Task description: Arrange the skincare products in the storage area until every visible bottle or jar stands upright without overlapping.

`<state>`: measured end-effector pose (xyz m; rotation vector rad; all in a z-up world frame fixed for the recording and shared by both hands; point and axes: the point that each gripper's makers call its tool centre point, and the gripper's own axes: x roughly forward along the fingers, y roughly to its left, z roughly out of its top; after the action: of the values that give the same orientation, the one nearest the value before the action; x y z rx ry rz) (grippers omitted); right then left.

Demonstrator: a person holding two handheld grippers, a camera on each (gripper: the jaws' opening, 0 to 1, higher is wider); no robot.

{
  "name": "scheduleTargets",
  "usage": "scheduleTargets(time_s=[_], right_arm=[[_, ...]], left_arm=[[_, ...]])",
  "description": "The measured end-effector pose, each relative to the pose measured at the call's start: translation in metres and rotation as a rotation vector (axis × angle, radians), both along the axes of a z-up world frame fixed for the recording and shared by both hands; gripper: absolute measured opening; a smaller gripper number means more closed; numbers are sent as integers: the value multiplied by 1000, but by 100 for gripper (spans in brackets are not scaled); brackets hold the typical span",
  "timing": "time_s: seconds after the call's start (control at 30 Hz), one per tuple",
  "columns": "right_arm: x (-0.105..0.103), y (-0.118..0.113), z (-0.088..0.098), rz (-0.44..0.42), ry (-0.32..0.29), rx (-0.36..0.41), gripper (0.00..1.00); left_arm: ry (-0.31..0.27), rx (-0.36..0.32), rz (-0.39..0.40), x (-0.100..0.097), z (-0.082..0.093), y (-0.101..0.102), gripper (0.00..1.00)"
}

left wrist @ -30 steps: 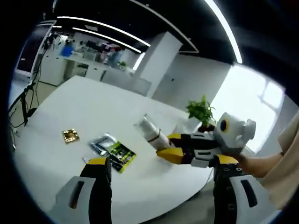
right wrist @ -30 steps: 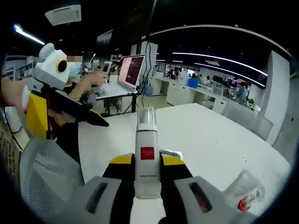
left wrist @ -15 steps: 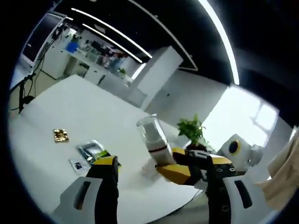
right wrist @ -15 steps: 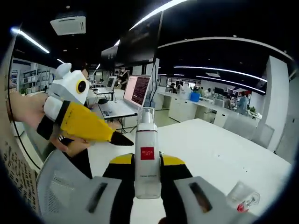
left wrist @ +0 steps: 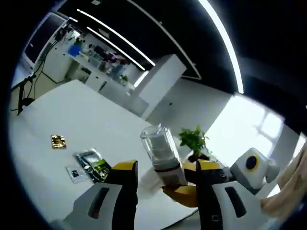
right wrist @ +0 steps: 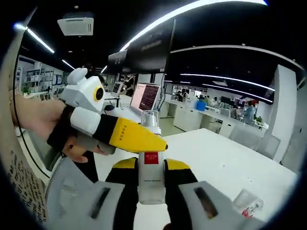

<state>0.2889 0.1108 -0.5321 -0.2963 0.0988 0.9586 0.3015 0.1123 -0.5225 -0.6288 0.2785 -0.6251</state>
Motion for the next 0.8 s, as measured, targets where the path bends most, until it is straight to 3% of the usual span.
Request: scheduleTargets(time_s=[0.1,0.27,0.43,0.5,0.63,0.73,0.8], right_arm=[[-2,-2,1,-5,-16,-9,19],[-6,-5,0,-13,-32,-26,19],[-6,-11,-2,-36,-42,-34,20],[-5,-13,-8,-29,-22,-44,20],[-9,-24,-16,2,20,-29,24],[-14,-39,-24,18,69,-32,41],[-15,-53,-27,15,100,-30,45]], left_arm=[[-8,1,6,-2,1,0,30],[-21,11,-19,-7,3,-9,23],[-58,67,-32,-9,6,-16,21],[-99,181,-59,-10,4,-21,19],[-151,319,-115,-9,4,-31,17],[-176,369,-142,-6,8,-31,17],[-191,412,-164,-4,7,-29,17]])
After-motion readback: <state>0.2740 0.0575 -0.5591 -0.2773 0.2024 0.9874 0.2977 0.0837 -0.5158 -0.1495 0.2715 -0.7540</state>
